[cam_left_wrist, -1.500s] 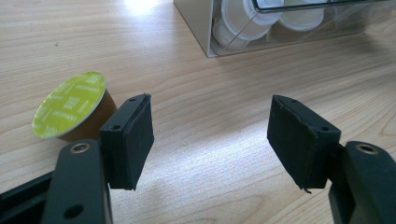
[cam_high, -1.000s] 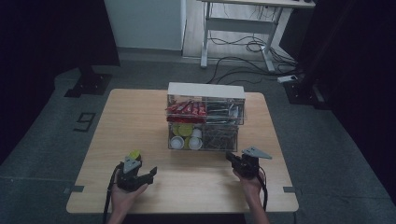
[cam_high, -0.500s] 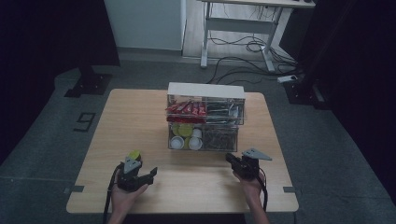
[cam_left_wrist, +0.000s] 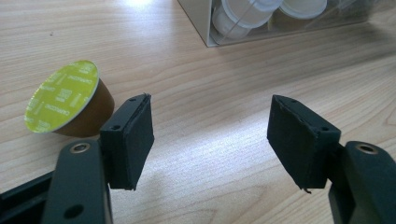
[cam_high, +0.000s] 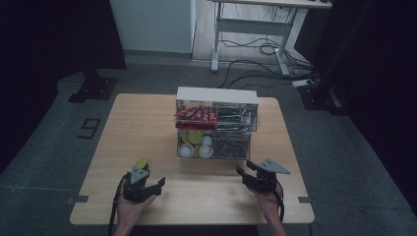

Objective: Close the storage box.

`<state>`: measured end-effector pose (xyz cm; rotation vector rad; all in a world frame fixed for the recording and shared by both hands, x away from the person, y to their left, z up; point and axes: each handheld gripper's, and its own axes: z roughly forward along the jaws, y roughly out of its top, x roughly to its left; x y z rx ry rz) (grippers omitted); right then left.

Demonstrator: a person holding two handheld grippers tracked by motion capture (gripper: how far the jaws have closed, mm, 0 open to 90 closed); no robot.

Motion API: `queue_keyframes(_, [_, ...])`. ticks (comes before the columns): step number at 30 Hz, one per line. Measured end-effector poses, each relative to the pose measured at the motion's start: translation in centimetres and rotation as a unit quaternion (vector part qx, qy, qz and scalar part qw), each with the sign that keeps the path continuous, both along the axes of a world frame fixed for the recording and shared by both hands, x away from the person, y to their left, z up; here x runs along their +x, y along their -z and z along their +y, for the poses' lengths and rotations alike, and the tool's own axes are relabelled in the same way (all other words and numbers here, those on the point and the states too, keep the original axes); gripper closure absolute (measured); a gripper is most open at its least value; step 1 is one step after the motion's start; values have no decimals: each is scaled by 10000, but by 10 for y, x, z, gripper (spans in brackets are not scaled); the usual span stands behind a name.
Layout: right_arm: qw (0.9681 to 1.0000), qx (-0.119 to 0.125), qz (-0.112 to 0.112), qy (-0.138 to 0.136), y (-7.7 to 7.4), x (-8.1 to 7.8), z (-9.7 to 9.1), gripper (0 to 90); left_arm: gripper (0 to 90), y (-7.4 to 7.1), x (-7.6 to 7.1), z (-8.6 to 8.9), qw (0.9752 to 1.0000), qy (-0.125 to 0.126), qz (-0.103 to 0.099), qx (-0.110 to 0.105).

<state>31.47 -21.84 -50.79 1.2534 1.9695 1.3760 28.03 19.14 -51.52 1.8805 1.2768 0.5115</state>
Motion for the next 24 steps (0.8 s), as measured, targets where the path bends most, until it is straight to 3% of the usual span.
queue_keyframes(13, [9997,-249,-2,68,10,-27,-37,413,319,7,-2,-4,9999,23,52,118])
queue_keyframes(24, [9984,-330,382,266,36,-34,-57,413,316,15,-2,-12,9993,141,179,300])
